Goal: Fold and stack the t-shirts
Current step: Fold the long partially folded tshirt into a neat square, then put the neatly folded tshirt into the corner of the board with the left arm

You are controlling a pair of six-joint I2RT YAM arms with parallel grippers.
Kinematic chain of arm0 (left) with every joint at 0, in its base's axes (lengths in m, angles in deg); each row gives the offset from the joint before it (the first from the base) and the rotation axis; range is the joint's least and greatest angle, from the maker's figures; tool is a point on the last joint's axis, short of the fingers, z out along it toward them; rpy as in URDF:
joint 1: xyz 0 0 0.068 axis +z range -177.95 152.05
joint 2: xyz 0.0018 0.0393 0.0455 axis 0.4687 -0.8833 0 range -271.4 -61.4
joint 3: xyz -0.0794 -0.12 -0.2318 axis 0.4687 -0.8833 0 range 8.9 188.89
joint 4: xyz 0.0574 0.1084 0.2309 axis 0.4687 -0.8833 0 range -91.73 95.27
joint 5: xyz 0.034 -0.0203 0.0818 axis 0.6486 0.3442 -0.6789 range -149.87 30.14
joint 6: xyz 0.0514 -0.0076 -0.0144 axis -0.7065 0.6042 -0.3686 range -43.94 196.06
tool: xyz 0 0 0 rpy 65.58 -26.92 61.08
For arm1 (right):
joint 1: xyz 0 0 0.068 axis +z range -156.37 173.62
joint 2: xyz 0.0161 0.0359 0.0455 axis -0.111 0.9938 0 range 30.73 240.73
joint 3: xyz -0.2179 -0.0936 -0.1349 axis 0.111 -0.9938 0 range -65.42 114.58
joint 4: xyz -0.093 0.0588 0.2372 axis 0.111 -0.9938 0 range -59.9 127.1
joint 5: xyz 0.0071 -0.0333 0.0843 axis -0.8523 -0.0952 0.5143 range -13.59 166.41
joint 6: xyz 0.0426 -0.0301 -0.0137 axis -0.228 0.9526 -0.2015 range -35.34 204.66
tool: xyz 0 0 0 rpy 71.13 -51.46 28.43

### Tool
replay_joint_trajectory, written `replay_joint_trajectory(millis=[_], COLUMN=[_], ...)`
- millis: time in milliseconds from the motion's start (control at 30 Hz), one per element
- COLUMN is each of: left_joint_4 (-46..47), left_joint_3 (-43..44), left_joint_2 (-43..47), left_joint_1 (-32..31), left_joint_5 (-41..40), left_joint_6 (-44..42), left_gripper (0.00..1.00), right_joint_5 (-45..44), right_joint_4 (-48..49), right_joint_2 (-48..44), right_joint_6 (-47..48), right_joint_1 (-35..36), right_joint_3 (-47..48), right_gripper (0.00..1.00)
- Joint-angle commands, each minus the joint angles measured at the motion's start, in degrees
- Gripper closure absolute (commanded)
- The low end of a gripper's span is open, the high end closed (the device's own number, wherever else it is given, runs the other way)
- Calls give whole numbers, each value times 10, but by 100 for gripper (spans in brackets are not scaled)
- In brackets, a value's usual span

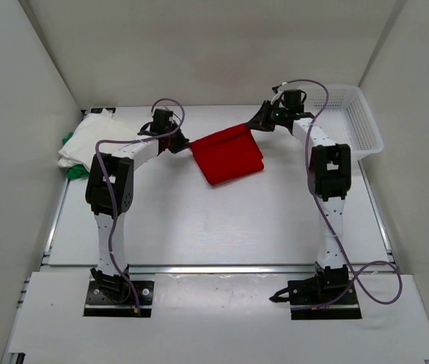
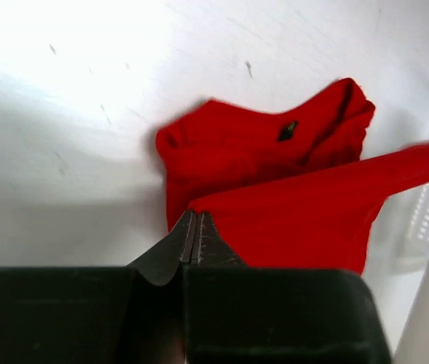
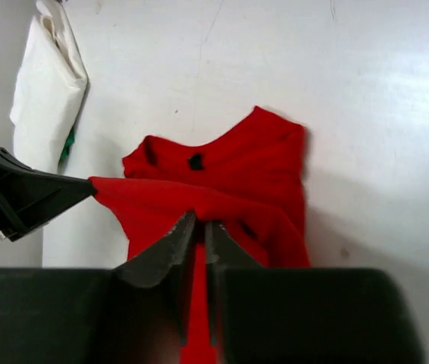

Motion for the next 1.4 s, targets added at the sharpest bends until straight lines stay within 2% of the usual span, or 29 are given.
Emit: replay_joint_trajectory(millis=[0,33,67,100,167,200,233,367,467,533,633,700,767,833,900,967,1067,1233,1267,1367], left_joint_4=[-22,-32,-31,-31,-22,-19,-3,69,152,191,222,244,248,239,226,228,244,276,274,223], left_joint_3=[65,71,84,79,74,62,49,-81,-189,-268,-300,-301,-287,-272,-245,-236,-216,-168,-143,-59], left_joint_2=[-9,-25,-28,-33,-27,-18,-1,93,163,182,173,149,126,100,73,60,27,-27,-32,-65], left_joint_1=[17,22,19,27,39,47,61,58,22,5,-8,-15,-22,-26,-34,-36,-46,-70,-73,-82], left_joint_5=[-11,-2,1,9,30,30,33,72,59,57,68,69,77,74,65,49,51,71,73,78], left_joint_6=[-5,-3,-9,-9,-8,-5,-3,4,-5,-1,15,18,32,34,29,37,57,89,95,86], left_gripper=[95,86,68,56,25,18,2,1,1,1,1,2,3,7,12,20,36,69,79,98], right_joint_5=[28,30,28,20,11,-2,-16,-55,-99,-146,-182,-208,-221,-226,-202,-154,-138,-93,-91,-76], right_joint_4=[-61,-78,-100,-119,-168,-179,-212,-293,-344,-377,-419,-412,-351,-257,-148,-91,-19,30,35,62], right_joint_2=[67,77,93,102,110,107,97,45,-16,-68,-140,-191,-301,-401,-491,-580,-668,-739,-757,-784], right_joint_6=[-2,-2,8,18,33,48,56,114,161,188,208,214,212,196,163,123,97,68,64,56], right_joint_1=[5,7,11,11,14,14,13,21,40,58,79,92,107,106,81,52,34,3,2,0], right_joint_3=[123,152,187,205,264,272,299,341,345,347,327,280,177,-13,-130,-218,-369,-530,-572,-674], right_gripper=[91,86,71,63,58,58,57,58,58,57,57,58,58,54,51,51,51,52,53,54])
